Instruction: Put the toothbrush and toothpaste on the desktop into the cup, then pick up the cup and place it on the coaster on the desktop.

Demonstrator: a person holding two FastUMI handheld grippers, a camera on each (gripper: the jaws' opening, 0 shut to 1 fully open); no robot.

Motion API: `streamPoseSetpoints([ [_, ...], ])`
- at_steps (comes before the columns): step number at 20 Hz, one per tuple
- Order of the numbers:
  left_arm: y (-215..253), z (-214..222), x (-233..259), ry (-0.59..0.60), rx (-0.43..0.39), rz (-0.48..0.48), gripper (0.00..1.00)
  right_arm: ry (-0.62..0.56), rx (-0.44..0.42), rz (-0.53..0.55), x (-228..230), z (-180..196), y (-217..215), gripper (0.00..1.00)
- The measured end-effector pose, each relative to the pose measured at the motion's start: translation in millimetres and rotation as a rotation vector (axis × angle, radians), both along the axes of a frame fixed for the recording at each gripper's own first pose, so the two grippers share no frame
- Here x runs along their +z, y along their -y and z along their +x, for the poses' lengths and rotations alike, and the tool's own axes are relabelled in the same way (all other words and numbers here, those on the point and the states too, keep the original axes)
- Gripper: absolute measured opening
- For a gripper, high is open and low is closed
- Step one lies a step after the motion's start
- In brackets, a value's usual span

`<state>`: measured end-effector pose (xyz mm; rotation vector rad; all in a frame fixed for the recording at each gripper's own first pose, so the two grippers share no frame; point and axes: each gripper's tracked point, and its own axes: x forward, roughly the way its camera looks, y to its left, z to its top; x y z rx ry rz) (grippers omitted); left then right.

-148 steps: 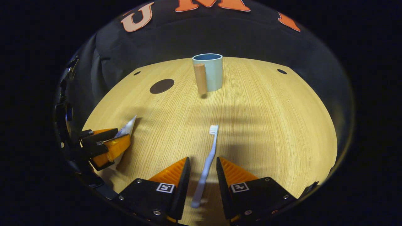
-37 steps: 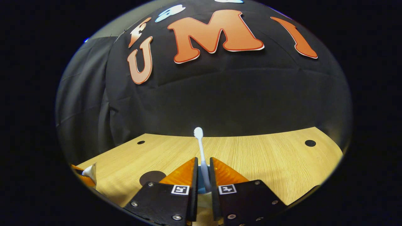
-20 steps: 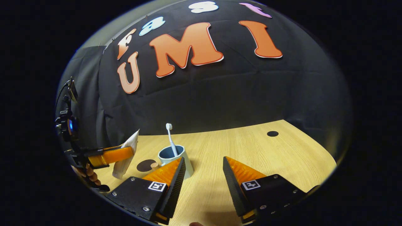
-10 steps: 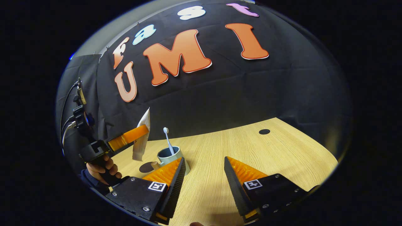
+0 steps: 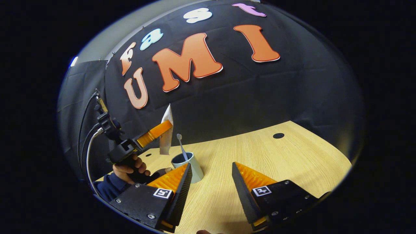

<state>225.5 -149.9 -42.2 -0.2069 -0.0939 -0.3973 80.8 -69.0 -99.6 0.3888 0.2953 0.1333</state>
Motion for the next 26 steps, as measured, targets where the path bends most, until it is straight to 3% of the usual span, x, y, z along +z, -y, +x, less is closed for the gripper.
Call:
streamPoseSetpoints([
  [13,39,23,-62,-0.094,-0.081,0.075,0.27,-0.063,0.006,-0.001,-26,8,-1,0.75],
  [26,31,-2,-87,-0.223,-0.117,0.119,0.35,-0.07,0.024,0.004,-21,2,-15,0.75],
])
